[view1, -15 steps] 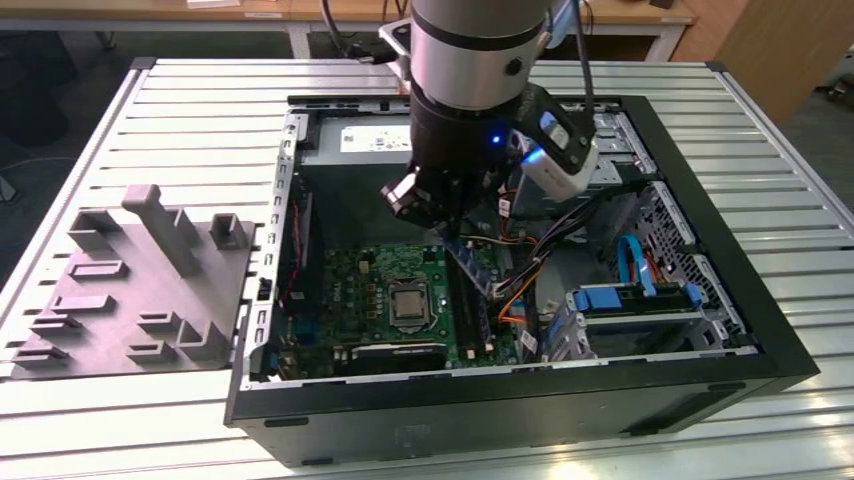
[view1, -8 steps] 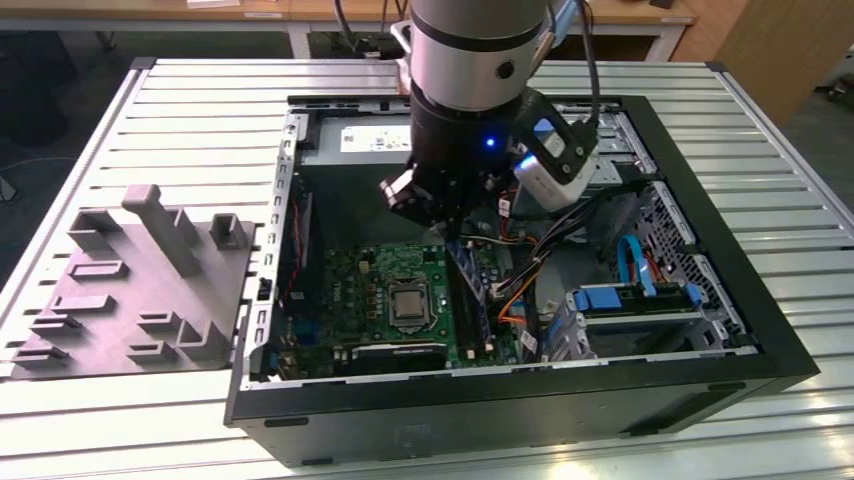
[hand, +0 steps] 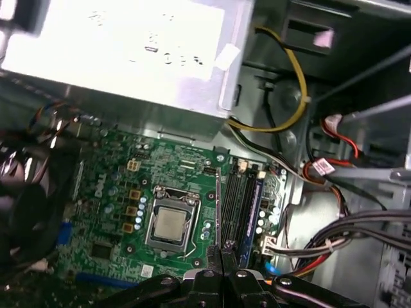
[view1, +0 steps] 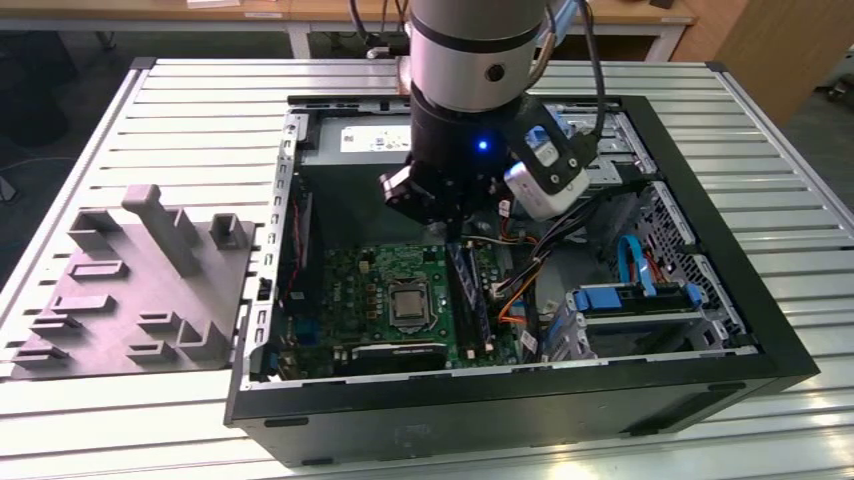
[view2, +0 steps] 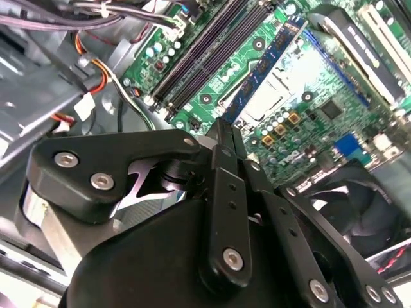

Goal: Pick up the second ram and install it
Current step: 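Insert the second ram into the second slot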

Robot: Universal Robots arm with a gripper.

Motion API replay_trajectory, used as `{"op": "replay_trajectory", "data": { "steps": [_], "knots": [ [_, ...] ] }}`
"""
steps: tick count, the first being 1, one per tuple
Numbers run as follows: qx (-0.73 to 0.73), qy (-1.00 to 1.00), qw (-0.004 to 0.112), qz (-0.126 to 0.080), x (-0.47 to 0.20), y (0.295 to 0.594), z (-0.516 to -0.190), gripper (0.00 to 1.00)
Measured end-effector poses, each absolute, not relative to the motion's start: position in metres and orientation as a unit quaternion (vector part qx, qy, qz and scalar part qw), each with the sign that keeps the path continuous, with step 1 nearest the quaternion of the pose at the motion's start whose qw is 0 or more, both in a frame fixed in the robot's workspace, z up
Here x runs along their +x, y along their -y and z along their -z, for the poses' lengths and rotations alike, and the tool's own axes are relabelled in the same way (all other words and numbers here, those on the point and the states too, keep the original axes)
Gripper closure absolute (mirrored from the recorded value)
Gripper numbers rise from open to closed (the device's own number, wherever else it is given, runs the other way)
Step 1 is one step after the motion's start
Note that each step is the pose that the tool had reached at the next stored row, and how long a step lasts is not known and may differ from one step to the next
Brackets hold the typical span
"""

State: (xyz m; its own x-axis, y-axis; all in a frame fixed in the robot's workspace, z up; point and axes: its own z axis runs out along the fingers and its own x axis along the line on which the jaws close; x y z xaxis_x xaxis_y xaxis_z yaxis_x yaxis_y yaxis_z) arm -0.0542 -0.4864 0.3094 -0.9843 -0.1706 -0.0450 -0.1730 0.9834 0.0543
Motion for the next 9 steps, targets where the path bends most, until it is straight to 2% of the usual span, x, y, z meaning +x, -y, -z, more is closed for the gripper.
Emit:
{"op": "replay_trajectory", "data": {
  "steps": [9],
  "knots": [
    [-0.005,-0.999,0.022,-0.027,-0.0542,0.4864,-0.3078,0.88]
  ]
}}
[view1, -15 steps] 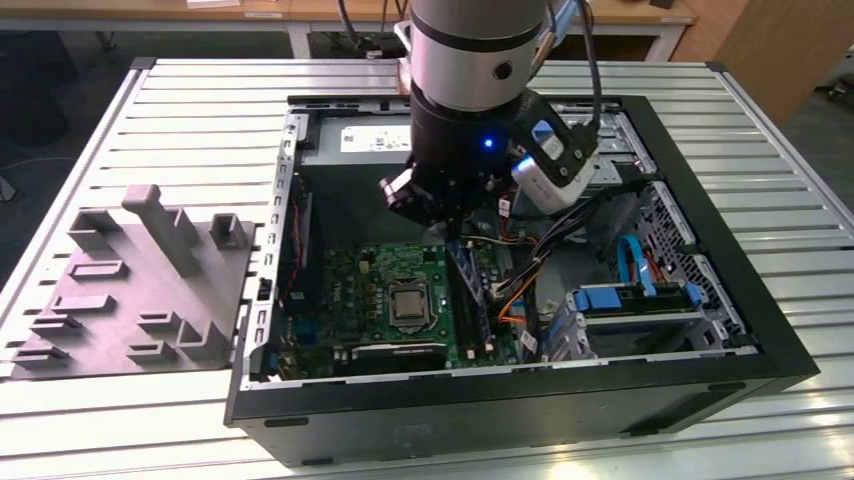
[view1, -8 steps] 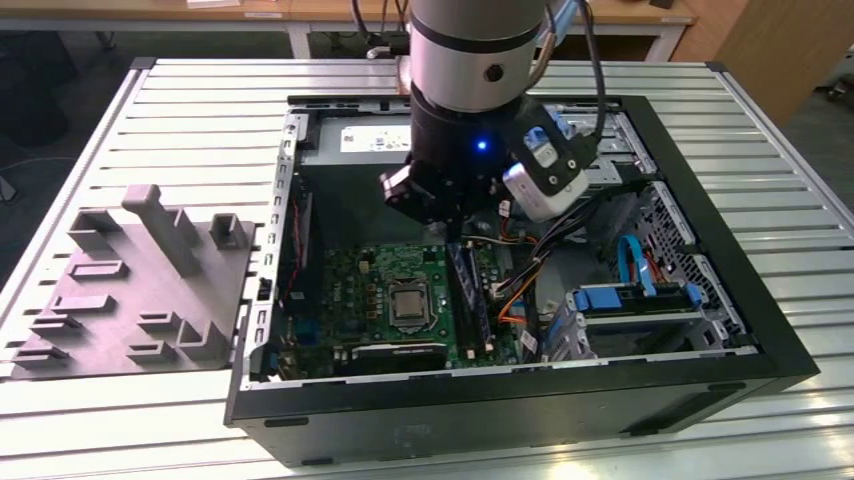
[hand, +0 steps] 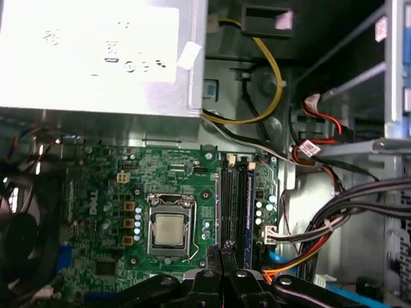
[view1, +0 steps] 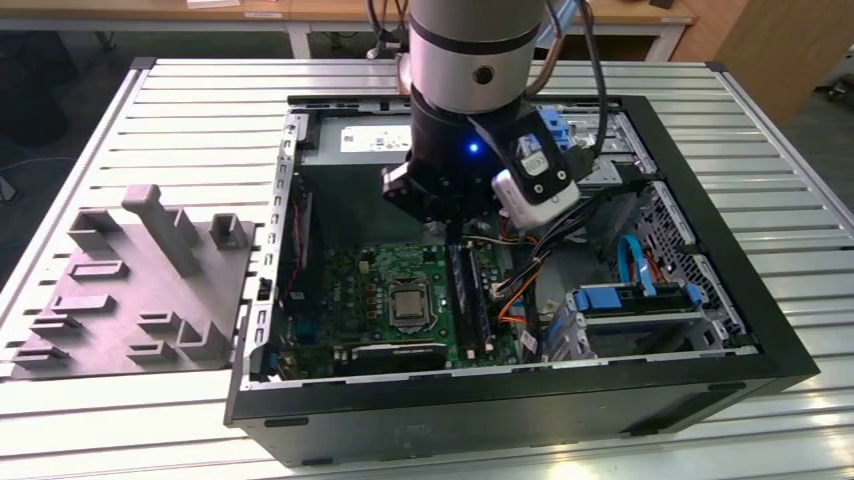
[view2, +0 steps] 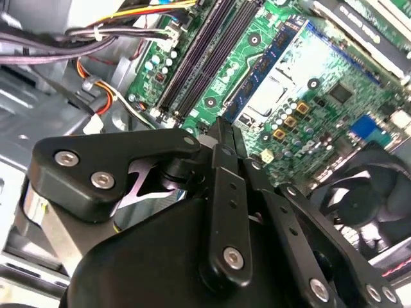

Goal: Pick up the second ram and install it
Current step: 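Insert the second ram into the second slot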

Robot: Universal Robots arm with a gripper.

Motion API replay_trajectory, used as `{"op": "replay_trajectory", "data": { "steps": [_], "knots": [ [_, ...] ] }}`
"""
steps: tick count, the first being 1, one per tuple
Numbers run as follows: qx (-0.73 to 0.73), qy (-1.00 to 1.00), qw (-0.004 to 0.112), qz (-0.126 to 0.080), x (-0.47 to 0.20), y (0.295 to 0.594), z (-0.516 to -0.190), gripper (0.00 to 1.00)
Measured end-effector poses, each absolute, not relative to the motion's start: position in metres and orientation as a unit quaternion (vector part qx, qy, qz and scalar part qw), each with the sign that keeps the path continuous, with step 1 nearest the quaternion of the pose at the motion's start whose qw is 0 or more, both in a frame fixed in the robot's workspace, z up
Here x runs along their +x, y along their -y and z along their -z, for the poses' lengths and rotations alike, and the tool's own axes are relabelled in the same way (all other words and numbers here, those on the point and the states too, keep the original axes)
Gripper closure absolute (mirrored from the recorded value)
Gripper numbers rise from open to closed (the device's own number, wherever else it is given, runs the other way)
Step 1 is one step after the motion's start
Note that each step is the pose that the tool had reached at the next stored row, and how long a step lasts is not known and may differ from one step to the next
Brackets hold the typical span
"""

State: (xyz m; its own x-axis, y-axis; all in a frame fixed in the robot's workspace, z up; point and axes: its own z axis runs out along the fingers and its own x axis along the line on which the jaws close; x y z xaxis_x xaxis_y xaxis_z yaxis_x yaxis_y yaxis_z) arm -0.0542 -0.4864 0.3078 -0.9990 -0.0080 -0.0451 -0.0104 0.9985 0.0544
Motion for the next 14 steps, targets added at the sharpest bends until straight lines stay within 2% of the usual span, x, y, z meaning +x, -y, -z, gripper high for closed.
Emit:
{"op": "replay_trajectory", "data": {
  "steps": [14],
  "knots": [
    [0.004,-0.999,0.023,-0.028,-0.0542,0.4866,-0.3012,0.88]
  ]
}}
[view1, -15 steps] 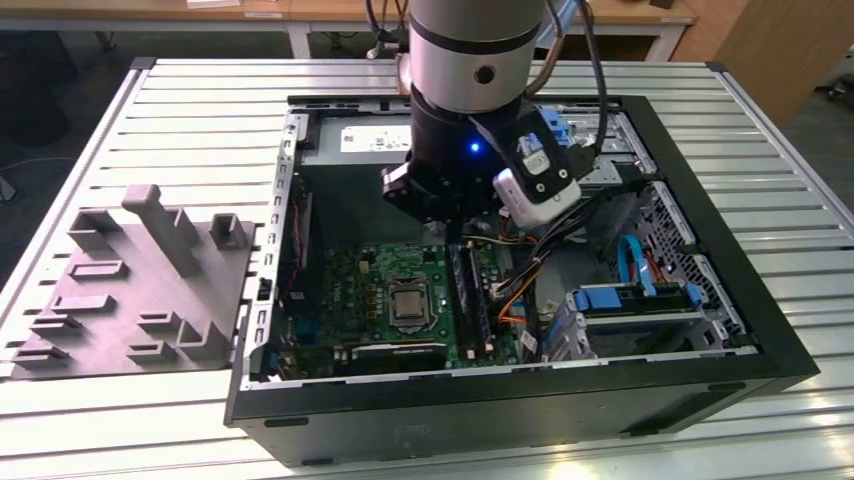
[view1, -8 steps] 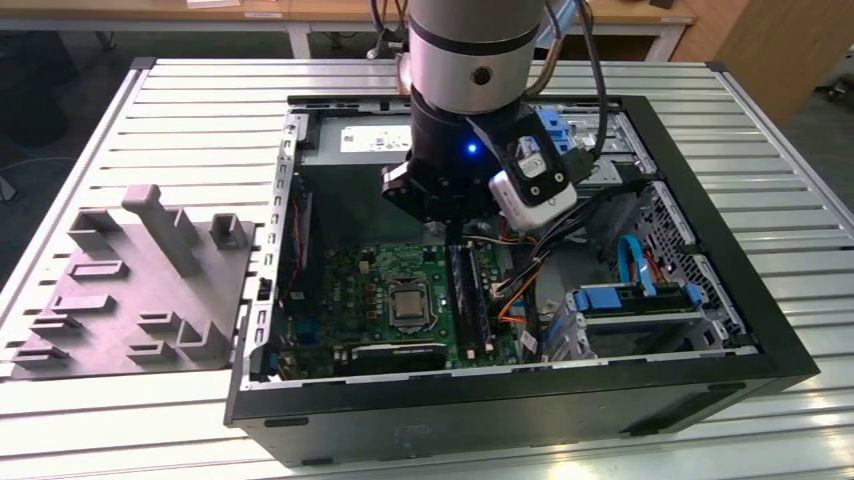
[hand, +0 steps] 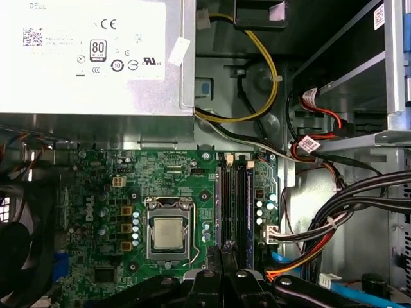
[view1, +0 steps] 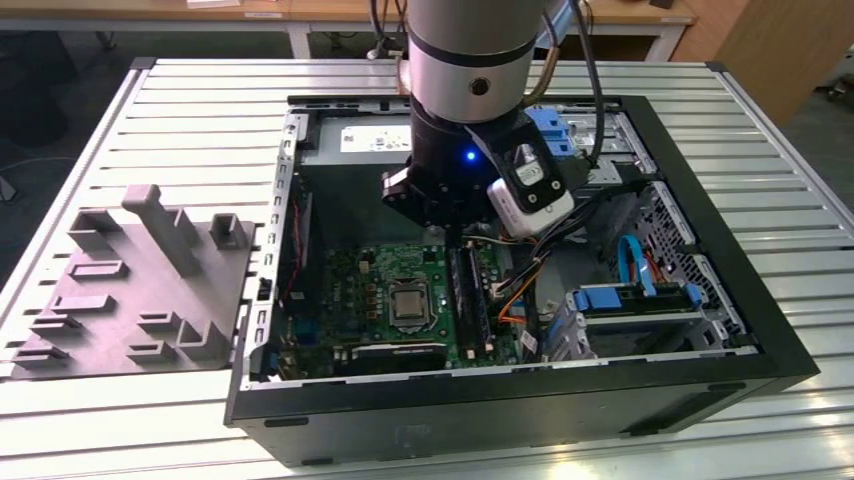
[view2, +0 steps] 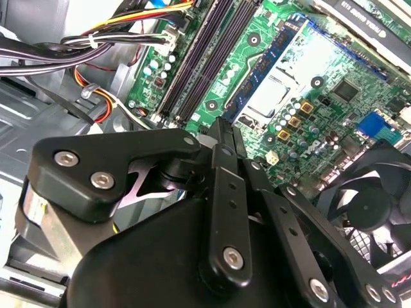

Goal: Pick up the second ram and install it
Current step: 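Insert the second ram into the second slot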

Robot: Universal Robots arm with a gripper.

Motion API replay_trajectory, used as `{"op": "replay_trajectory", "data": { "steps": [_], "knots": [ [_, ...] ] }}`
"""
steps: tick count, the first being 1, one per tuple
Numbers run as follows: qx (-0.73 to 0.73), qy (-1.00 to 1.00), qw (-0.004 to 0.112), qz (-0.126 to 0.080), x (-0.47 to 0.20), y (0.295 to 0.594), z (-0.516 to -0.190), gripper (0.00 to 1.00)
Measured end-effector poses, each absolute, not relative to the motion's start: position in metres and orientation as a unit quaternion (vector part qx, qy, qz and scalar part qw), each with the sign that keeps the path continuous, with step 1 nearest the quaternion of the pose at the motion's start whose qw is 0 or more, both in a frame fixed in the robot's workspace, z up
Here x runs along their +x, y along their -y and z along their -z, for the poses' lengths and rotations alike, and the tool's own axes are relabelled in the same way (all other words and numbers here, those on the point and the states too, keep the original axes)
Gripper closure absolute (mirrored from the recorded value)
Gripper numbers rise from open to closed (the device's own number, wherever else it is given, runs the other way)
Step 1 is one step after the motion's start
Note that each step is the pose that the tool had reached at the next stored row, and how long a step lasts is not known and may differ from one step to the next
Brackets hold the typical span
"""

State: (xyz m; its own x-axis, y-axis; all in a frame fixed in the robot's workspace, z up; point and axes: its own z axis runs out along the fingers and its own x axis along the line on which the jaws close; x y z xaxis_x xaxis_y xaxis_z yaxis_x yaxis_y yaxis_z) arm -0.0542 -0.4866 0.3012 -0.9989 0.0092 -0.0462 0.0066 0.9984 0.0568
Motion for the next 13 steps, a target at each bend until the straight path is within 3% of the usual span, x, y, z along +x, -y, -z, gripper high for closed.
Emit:
{"op": "replay_trajectory", "data": {
  "steps": [13],
  "knots": [
    [0.004,-0.999,0.023,-0.028,-0.054,0.487,-0.29,0.88]
  ]
}}
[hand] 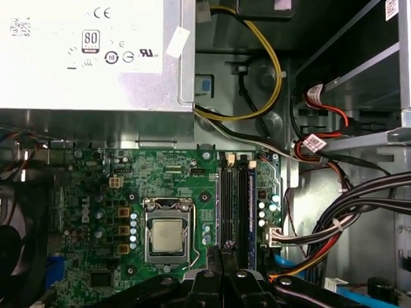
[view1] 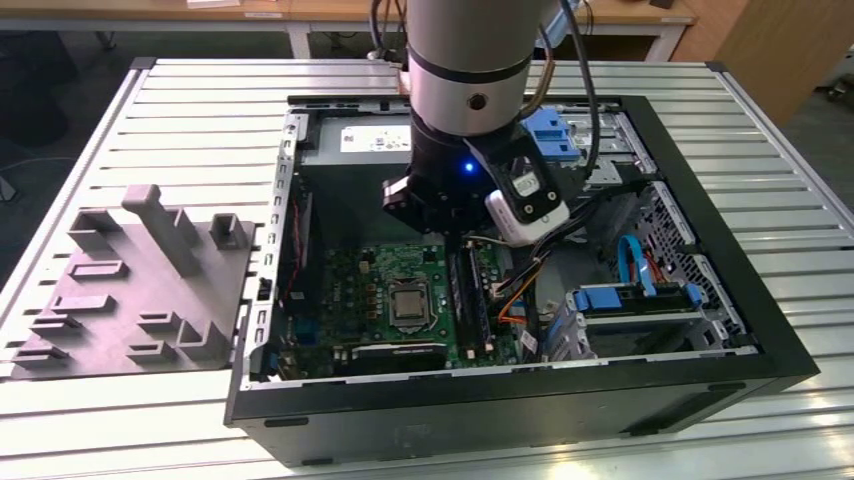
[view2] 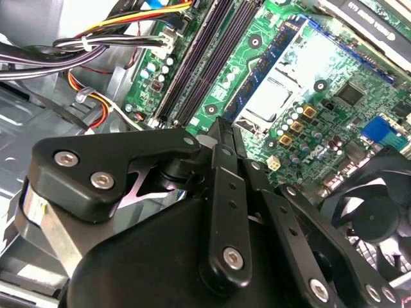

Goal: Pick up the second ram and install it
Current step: 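Insert the second ram into the second slot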

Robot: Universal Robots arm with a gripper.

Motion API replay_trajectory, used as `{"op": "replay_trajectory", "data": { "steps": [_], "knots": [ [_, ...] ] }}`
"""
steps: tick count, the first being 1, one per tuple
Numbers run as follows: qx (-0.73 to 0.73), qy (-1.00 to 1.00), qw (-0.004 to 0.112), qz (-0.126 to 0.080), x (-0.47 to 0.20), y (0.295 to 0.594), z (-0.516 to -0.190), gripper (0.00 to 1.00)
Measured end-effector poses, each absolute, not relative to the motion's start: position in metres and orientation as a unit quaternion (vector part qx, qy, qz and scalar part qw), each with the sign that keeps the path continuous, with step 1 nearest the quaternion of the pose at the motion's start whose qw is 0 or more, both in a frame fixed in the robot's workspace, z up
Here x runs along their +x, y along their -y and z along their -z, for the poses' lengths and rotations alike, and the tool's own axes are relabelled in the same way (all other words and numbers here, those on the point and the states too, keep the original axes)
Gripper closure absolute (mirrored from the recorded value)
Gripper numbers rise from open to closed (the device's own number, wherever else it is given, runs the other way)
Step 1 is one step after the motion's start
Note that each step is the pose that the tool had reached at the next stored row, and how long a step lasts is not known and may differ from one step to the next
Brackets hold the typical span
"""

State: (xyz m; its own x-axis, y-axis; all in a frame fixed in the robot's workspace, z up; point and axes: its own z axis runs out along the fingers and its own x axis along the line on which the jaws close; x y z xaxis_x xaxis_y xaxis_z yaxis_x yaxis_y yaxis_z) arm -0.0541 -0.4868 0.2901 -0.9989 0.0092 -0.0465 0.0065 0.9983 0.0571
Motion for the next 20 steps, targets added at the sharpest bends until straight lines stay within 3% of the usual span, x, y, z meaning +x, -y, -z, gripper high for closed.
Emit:
{"op": "replay_trajectory", "data": {
  "steps": [20],
  "knots": [
    [0.005,-0.999,0.023,-0.029,-0.046,0.487,-0.273,0.88]
  ]
}}
